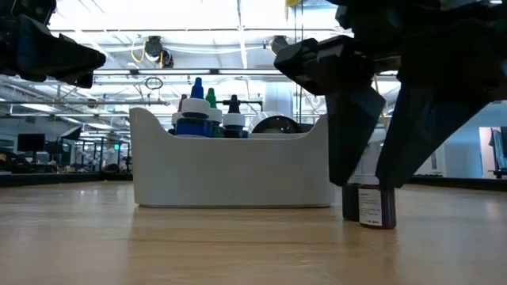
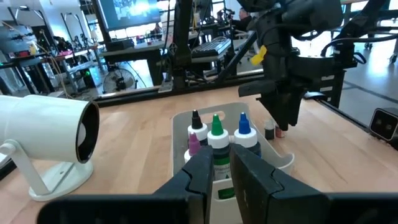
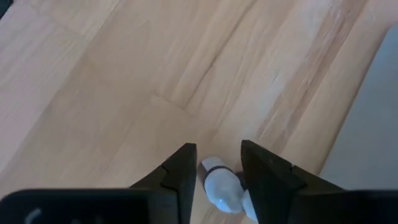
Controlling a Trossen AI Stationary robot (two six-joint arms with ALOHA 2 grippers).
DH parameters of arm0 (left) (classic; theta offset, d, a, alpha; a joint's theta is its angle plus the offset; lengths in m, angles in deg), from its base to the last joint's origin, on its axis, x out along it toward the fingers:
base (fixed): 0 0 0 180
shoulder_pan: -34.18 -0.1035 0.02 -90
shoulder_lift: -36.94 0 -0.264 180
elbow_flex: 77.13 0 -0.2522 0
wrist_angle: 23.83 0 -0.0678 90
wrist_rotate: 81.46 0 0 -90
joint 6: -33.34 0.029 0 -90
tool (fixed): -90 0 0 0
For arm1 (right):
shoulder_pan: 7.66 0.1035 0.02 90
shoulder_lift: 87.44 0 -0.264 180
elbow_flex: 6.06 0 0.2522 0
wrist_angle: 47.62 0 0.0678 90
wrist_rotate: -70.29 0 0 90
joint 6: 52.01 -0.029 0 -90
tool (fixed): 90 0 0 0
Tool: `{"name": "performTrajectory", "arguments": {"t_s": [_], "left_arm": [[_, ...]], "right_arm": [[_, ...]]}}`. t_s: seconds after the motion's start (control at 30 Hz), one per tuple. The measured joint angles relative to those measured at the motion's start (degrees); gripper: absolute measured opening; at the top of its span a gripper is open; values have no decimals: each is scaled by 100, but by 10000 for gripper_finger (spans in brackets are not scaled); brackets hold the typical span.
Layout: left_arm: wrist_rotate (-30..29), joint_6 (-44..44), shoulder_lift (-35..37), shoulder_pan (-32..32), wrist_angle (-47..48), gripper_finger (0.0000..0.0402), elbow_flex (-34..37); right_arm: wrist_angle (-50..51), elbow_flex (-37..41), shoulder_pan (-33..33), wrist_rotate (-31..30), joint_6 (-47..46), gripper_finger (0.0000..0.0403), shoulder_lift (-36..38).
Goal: Pick & Place food coloring
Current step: Put the red food coloring bottle into the gray bin
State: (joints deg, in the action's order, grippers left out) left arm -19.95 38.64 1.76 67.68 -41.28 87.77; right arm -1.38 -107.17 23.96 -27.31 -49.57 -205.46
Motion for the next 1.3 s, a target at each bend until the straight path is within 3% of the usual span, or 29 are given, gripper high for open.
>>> {"name": "performTrajectory", "arguments": {"t_s": [0.17,0.9,1.3], "left_arm": [[0,2,0,-1,10,63,0],[-1,-7,0,1,12,63,0],[-2,-38,0,0,12,63,0]], "right_arm": [[123,0,12,24,19,103,0],[338,0,111,35,170,111,33],[312,0,111,45,34,51,37]]}}
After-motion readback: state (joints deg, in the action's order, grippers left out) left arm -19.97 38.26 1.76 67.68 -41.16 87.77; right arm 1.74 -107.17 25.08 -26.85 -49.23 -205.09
